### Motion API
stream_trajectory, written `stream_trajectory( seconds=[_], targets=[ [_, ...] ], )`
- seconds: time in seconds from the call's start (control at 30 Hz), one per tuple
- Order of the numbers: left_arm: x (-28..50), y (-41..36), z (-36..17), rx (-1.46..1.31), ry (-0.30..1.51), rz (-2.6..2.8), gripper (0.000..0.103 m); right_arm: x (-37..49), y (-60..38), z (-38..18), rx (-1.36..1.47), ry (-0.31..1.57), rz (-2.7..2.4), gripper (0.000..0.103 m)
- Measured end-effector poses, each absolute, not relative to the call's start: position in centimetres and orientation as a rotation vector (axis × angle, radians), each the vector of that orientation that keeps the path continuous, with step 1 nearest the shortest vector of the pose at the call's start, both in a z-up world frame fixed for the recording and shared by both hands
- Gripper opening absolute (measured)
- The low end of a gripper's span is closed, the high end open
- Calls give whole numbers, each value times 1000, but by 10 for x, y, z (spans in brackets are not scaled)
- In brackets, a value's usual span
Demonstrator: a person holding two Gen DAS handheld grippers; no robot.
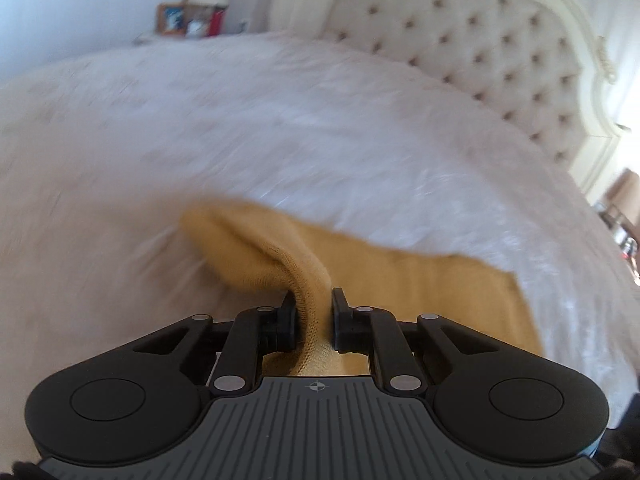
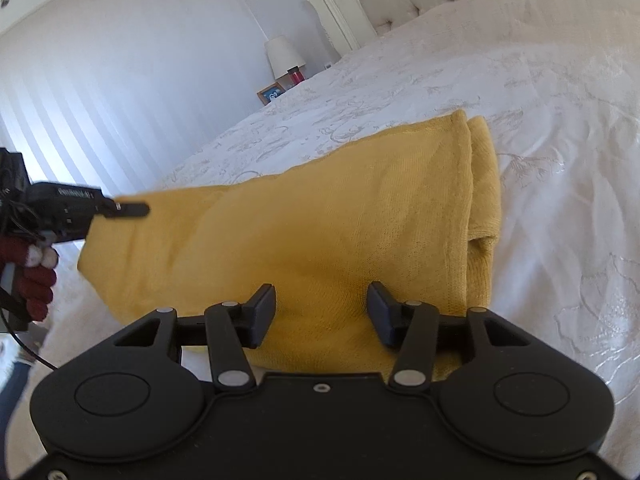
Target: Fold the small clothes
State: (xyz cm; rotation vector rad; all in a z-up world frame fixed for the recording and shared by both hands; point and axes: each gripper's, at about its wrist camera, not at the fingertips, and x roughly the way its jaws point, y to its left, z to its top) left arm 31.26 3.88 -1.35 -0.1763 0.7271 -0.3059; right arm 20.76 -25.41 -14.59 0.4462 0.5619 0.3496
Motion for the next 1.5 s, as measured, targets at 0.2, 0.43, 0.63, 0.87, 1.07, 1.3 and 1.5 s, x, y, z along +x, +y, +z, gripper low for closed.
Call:
stream_trajectory(
  seconds=[0.2,0.43,0.63,0.87,1.07,1.3,1.5],
  targets=[
    [310,-33,23,-90,703,-391,15,181,-281,-120,461,536,316,65],
    [319,-133,1,-61,749,-458,15,141,-315,-118,471,516,247,65],
    [312,-200,-48,-9,803,-452,15,146,-333,-113,526,519,193,65],
    [300,-218,-71,-25,836,-464,30,145,-352,-116,550,518,135,65],
    [263,-223,-56,38,782,-692,48,143,-355,-118,517,524,103,65],
    [201,-173,-44,203,559,-703,60,145,-336,-112,418,511,151,65],
    [211,-121,-63,194,617,-484,60,143,-310,-109,361,506,241,65]
  ],
)
